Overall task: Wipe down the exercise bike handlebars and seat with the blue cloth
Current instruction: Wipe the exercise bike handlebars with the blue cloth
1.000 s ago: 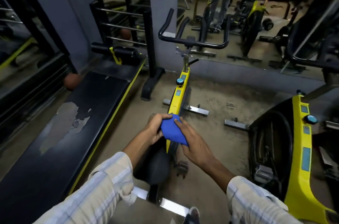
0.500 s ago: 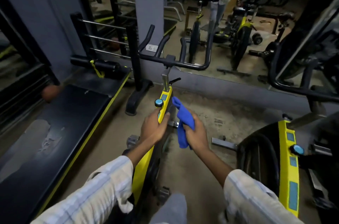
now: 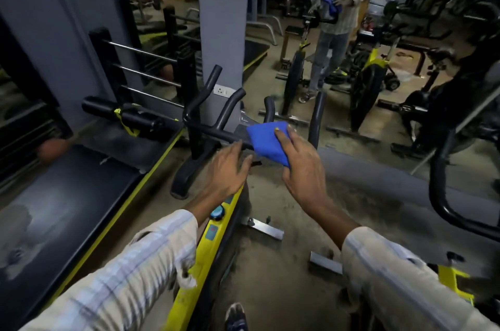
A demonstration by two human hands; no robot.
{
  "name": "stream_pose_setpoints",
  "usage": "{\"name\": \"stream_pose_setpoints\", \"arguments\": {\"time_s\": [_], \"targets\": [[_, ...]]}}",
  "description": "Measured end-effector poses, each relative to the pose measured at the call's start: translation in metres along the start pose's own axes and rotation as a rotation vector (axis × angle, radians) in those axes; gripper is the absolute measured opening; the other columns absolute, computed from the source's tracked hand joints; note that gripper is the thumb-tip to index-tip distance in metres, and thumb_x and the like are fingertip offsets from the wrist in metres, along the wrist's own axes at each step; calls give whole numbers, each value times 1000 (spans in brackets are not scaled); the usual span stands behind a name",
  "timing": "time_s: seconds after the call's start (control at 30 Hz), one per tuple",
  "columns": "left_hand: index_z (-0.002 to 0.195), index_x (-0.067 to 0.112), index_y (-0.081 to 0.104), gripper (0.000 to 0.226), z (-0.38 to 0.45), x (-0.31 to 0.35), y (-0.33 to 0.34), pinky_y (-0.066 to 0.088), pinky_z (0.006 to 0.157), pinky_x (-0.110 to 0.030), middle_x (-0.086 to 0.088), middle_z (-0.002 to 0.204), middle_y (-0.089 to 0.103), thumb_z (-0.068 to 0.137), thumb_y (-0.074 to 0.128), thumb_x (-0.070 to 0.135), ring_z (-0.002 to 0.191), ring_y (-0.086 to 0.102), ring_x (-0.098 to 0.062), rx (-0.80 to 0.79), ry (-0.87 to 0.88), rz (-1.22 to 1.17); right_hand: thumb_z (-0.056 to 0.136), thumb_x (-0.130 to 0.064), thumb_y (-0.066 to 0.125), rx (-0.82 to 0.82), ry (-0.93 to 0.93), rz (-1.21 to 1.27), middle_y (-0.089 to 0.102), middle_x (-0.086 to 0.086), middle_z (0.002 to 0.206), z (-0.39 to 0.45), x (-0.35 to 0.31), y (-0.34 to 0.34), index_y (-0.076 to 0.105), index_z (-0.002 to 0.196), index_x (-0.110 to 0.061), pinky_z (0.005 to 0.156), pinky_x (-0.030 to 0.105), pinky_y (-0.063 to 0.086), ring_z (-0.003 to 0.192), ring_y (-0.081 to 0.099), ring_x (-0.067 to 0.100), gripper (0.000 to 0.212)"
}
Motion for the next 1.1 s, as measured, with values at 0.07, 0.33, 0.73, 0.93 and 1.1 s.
{"name": "stream_pose_setpoints", "arguments": {"time_s": [0.07, 0.33, 0.73, 0.93, 1.1], "targets": [[147, 5, 55, 66, 25, -5, 6, 47, 112, -47, -20, 141, 65, 102, 43, 51, 130, 61, -38, -5, -5, 9, 74, 6, 68, 28, -43, -77, 47, 25, 159, 28, 13, 5, 46, 158, -14, 110, 54, 49, 135, 55, 45, 89], [153, 1, 49, 63, 87, -9, 32, 30, 127, -49, -21, 157, 52, 104, 36, 37, 147, 48, -37, 15, -10, 22, 78, -5, 79, -231, -218, -363, 36, 21, 167, 36, 58, 83, 37, 162, -18, 125, 58, 33, 154, 37, 39, 94], [169, 10, 13, 70, 138, 35, 67, 28, 130, -45, -12, 175, 24, 112, 44, 35, 159, 29, -29, 41, 19, -49, 89, -86, 48, -302, -344, -39, 60, 7, 147, 26, 99, 97, 50, 154, -12, 116, 42, 35, 132, 56, 24, 99], [169, 12, 12, 69, 160, 61, 74, 22, 131, -54, -15, 178, 9, 109, 41, 30, 164, 17, -31, 79, 102, 169, 106, -59, 40, -226, -498, -104, 71, 11, 124, 34, 116, 109, 58, 146, -7, 99, 44, 46, 107, 67, 32, 68], [169, 9, 11, 69, 162, 69, 81, 19, 132, -53, -13, 178, 0, 110, 36, 33, 165, 11, -28, 87, 82, 211, 105, -55, 46, -163, -792, -69, 70, 10, 97, 57, 154, 98, 71, 111, -8, 99, 45, 46, 89, 63, 32, 54]]}}
Point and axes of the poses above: each hand's wrist, its own z-axis towards the middle knuckle, its own y-axis out of the palm, x = y × z, the point moved 8 cm from there along z, towards the middle knuckle
